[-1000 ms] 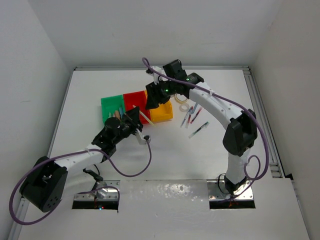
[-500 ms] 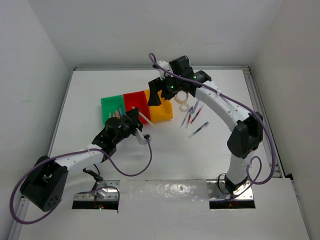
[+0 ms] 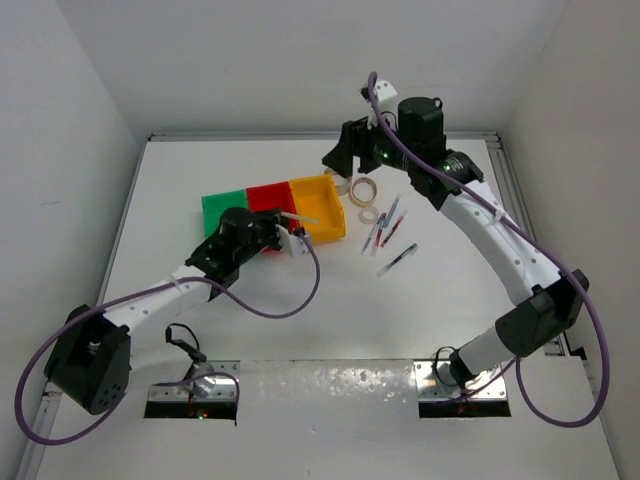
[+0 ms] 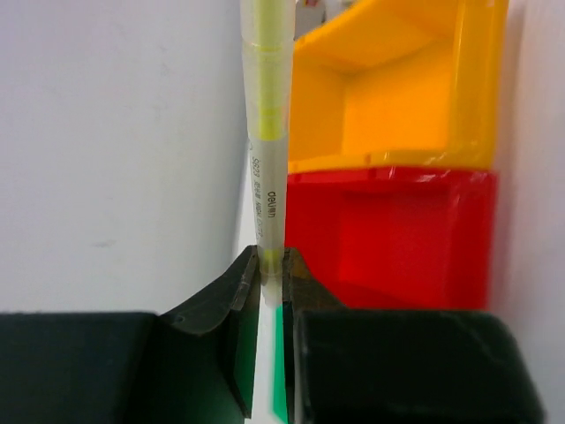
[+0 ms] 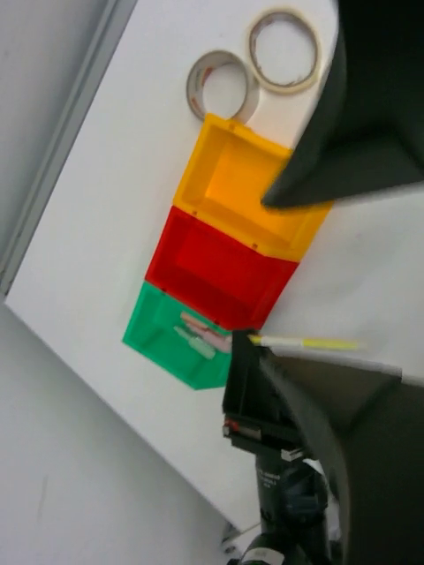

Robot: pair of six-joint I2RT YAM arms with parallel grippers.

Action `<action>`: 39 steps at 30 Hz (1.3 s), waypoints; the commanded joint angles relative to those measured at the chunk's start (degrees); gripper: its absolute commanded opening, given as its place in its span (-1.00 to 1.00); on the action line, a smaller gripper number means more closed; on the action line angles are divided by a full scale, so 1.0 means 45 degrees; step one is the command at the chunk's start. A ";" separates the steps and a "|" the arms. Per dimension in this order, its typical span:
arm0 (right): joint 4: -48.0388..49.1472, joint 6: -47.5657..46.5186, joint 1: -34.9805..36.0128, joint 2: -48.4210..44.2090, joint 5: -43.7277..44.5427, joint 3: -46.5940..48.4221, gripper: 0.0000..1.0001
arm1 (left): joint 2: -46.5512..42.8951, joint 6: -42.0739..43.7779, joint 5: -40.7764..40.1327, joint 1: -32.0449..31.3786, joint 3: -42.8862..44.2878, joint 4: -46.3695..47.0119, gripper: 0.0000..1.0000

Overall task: Sort the stationery into containers
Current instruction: Close the pen cap on the pen.

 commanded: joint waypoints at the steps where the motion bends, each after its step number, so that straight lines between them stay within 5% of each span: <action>1: 0.1616 0.0399 0.0078 -0.0186 0.0183 -0.0909 0.11 | 0.0023 -0.4398 0.0981 -0.0083 0.1282 -0.1289 -1.00; 2: 0.1794 0.0496 0.0059 -0.0264 0.0085 -0.1085 -0.41 | 0.0042 -0.5101 0.1257 0.0034 0.1709 -0.1465 -1.00; 5: 0.2321 0.0653 0.0137 -0.0401 0.0006 -0.1223 -0.71 | 0.0335 -0.7893 0.2330 0.0403 0.2607 -0.2110 -1.00; 7: 0.3043 0.0615 0.0234 -0.0576 -0.0150 -0.1437 -0.14 | 0.0705 -1.0100 0.3187 0.0659 0.3117 -0.2578 -1.00; 10: 0.3786 0.0614 0.0409 -0.0772 -0.0461 -0.1828 0.27 | 0.0921 -1.2660 0.4748 0.1244 0.3860 -0.2815 -1.00; 15: 0.4334 0.0614 0.0800 -0.0889 -0.0775 -0.2004 0.02 | 0.0922 -1.5901 0.5887 0.1500 0.3803 -0.1937 -1.00; 17: 0.4996 0.0692 0.0879 -0.1006 -0.0814 -0.2160 -0.27 | 0.0883 -1.6392 0.6025 0.1519 0.3686 -0.1683 -1.00; 20: 0.5349 0.0926 0.0996 -0.1065 -0.0853 -0.2317 -0.40 | 0.0882 -1.6474 0.5830 0.1538 0.3667 -0.1701 -1.00; 24: 0.5799 0.1200 0.1210 -0.0832 -0.0990 -0.2259 -0.38 | 0.0961 -1.6709 0.5849 0.1539 0.3666 -0.1506 -1.00; 30: 0.5526 0.1219 0.1367 -0.0363 -0.1030 -0.1965 0.05 | 0.0980 -1.6885 0.5869 0.1539 0.3686 -0.1271 -1.00; 39: 0.5623 0.1356 0.1445 0.0320 -0.0990 -0.1946 0.09 | 0.0999 -1.6865 0.5908 0.1481 0.3666 -0.1193 -1.00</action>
